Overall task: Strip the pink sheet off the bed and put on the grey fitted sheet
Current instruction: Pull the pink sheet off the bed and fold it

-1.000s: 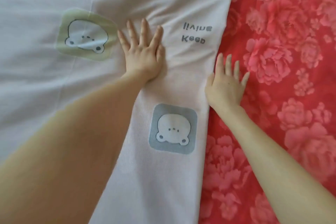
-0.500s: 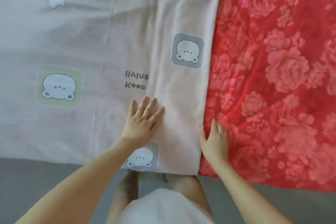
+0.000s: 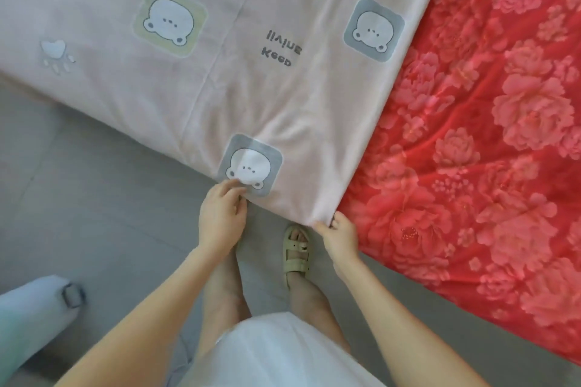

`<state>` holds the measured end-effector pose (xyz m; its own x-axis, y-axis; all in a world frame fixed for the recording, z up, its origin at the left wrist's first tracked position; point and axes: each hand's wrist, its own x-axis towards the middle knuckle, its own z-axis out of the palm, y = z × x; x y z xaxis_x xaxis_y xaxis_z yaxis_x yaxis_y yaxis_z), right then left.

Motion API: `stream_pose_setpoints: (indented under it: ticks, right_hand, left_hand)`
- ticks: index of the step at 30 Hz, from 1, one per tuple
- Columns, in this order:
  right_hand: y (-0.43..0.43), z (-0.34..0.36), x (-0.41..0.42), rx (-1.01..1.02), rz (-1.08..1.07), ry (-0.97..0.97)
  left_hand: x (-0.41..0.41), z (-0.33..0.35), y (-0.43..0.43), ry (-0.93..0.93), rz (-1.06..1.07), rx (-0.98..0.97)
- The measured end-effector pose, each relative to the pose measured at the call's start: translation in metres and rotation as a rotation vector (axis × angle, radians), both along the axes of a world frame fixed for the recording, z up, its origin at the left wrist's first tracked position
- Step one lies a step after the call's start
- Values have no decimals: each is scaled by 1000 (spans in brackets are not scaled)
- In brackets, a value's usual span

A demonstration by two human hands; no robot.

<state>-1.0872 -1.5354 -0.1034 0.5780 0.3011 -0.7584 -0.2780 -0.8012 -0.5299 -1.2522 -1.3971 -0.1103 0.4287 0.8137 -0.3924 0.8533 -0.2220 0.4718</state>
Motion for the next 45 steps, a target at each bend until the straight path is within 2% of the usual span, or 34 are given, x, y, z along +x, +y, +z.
stream_pose_setpoints:
  ticks: [4, 10, 15, 17, 21, 24, 27, 31, 34, 37, 39, 41, 42, 43, 45]
  right_hand:
    - [-9, -6, -19, 29, 63, 73]
    - [-17, -3, -56, 84, 4, 51]
    - [-8, 54, -72, 229, -49, -6]
    - [1, 86, -77, 258, -68, -36]
    - [26, 140, -80, 284, -179, -3]
    - [43, 176, -85, 266, -194, 51]
    - [51, 200, -84, 258, -160, 85]
    - [57, 218, -74, 244, -120, 59]
    - [62, 223, -64, 216, -135, 30]
    - [59, 220, -61, 163, -88, 17]
    - [49, 219, -70, 63, 92, -133]
    - [32, 217, -86, -108, 519, -560]
    - [23, 216, -99, -62, 753, -769]
    - [14, 219, -116, 108, 975, -864]
    - [5, 226, -156, 428, 1359, -800]
  left_hand:
    - [-18, 17, -77, -75, 602, -354]
    - [-49, 5, -154, -242, 1064, -880]
    - [-53, 17, -181, -443, 1456, -1476]
    - [-49, 31, -190, -634, 1613, -1657]
    - [-31, 62, -194, -1226, 1929, -1850]
    - [-11, 86, -180, -1554, 2065, -1835]
    - [-4, 111, -154, -1728, 2211, -1661]
    - [-33, 129, -132, -1680, 2477, -1442]
    - [-73, 152, -135, -1474, 2642, -1123]
    - [-115, 160, -141, -1474, 2446, -909]
    - [-135, 167, -143, -1409, 2296, -689]
    - [-149, 178, -143, -1218, 2181, -426]
    - [-154, 186, -143, -1139, 2083, -335]
    - [-156, 196, -142, -1082, 1967, -282]
    - [-153, 218, -138, -1034, 1741, -223]
